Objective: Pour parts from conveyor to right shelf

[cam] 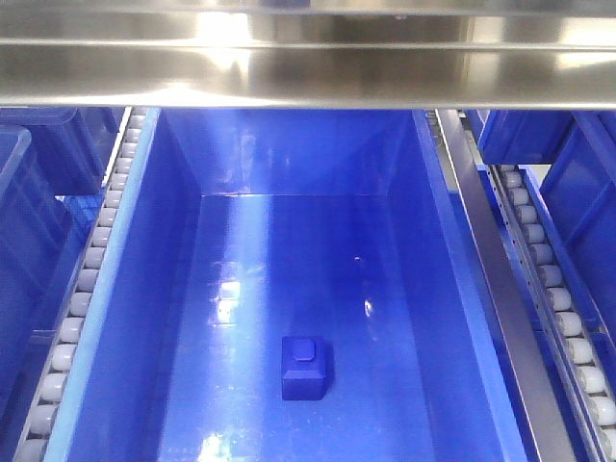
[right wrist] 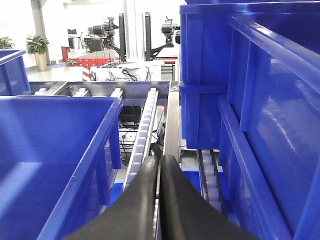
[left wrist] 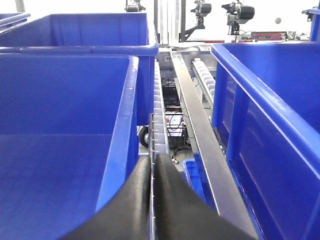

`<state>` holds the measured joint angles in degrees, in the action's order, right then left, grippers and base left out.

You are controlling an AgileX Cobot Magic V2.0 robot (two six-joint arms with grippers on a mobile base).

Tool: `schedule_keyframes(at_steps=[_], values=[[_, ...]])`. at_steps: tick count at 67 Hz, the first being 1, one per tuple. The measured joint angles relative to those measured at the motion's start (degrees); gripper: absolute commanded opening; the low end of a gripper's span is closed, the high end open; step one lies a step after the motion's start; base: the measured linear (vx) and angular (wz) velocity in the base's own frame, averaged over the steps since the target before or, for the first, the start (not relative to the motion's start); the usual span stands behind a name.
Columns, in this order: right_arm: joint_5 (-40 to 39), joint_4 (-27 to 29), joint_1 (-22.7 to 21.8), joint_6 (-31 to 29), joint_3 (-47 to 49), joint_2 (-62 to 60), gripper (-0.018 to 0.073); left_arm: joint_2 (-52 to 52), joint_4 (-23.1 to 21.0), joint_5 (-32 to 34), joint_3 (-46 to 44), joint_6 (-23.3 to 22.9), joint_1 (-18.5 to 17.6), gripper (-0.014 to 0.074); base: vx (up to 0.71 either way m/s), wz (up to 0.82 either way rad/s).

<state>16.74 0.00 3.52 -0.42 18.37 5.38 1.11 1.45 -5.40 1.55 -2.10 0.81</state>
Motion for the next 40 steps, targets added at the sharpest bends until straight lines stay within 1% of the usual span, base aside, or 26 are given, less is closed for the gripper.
schedule_keyframes(at_steps=[36, 40], values=[[-0.5, 0.0, 0.0, -0.1, -0.3, -0.1, -0.0009, 0.0, 0.0, 0.0, 0.0, 0.0, 0.0, -0.0006, 0.00, 0.00], [-0.9, -1.4, 0.0, -0.3, -0.9, -0.9, -0.0009, 0.0, 0.0, 0.0, 0.0, 0.0, 0.0, -0.0006, 0.00, 0.00]])
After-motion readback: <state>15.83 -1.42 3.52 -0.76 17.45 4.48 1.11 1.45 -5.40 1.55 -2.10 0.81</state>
